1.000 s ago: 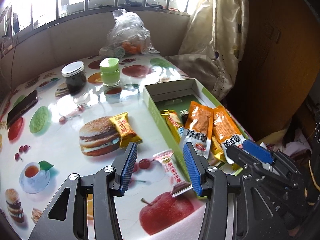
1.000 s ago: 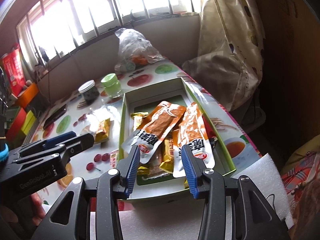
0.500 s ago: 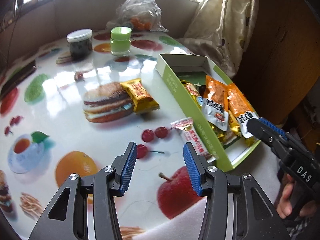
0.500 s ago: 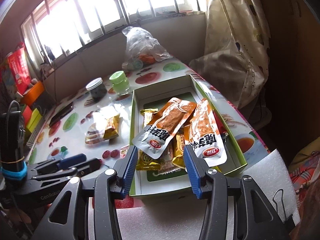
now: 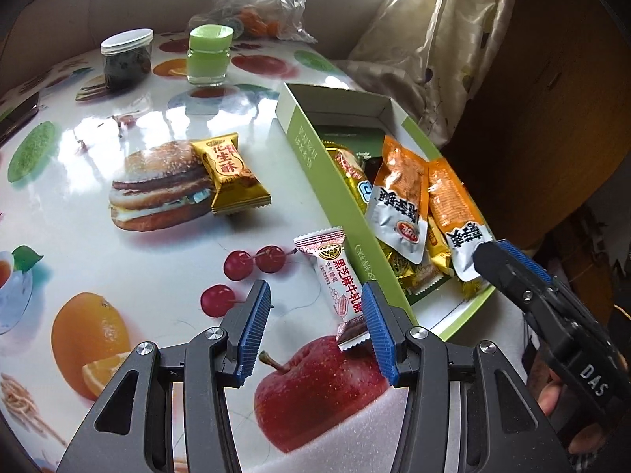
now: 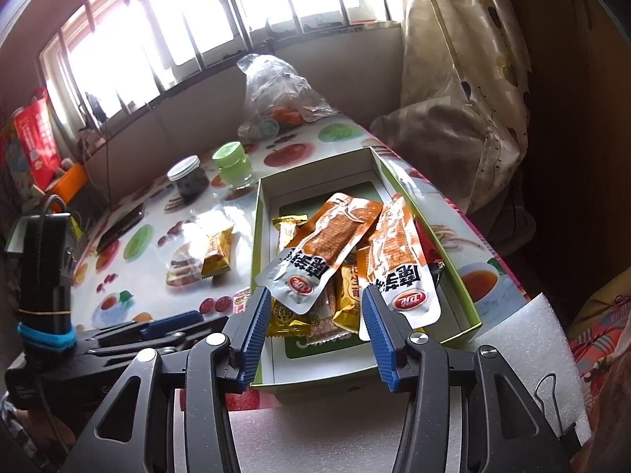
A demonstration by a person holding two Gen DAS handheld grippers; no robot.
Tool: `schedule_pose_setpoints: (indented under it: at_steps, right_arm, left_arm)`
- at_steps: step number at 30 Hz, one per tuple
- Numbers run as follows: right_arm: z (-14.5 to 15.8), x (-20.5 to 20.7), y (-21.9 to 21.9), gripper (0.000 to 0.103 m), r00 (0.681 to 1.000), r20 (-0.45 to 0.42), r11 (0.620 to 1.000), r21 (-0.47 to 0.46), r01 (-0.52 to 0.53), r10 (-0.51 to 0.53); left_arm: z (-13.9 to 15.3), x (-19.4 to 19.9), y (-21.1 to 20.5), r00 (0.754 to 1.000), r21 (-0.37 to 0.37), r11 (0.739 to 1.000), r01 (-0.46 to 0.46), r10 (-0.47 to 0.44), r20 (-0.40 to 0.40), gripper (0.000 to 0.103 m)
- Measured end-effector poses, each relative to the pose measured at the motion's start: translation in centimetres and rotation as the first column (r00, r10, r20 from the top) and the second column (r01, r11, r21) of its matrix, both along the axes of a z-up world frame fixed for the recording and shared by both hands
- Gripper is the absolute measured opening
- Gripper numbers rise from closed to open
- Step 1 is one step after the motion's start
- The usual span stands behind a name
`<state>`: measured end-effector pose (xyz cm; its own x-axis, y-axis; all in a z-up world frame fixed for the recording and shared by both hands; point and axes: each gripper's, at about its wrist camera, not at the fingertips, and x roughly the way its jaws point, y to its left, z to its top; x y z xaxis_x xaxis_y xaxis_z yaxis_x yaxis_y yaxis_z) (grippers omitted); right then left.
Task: Organize snacks
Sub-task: 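Move both open tools back toward the loose snacks on the table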
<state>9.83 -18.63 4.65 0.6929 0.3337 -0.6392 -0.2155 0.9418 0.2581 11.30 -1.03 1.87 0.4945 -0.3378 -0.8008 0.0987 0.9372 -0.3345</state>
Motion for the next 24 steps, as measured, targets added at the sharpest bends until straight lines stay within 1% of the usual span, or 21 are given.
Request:
schedule_pose_setpoints:
  at_steps: [7, 10, 13, 16, 19, 24]
  right_arm:
    - [0.0, 0.1, -0.1, 0.047, 1.000, 0.000, 1.000, 0.005, -0.001, 0.001]
    - [0.0, 0.1, -0.1, 0.047, 1.000, -0.001, 1.000, 0.007, 0.000, 0.000]
    - [0.0, 0.2, -0.1, 0.047, 1.000, 0.000, 1.000, 0.012, 0.002, -0.002]
    - [0.0, 0.2, -0.2, 0.047, 1.000, 0.002, 1.000, 0.013, -0.002, 0.002]
    - [0.0, 0.2, -0.1, 0.047, 1.000, 0.002, 1.000, 0.016, -0.002, 0.002]
    - [0.1, 0.3, -0.2, 0.047, 1.000, 0.000, 1.000, 0.014, 0.005, -0.005]
  left_arm:
    - [-0.7, 0.7, -1.1, 0.999, 0.023, 1.000, 0.021, -0.020, -0.035, 0.050]
    - [-0.6, 0.9, -1.4, 0.999, 0.048, 0.999, 0.020, -0.018, -0.033, 0.050]
    - [-0.4, 1.1, -1.4, 0.999, 0.093, 0.996, 0.001, 0.003, -0.043, 0.055]
    - [-0.2, 1.1, -0.8, 0.999, 0.120, 0.993, -0.019, 0.024, -0.042, 0.055]
    - [-0.2, 1.3, -0.5, 0.998, 0.131, 0.990, -0.047, 0.053, -0.044, 0.055]
    - [-0.5, 1.8, -1.2, 0.996, 0.140, 0.988, -0.060, 0.068, -0.057, 0.055]
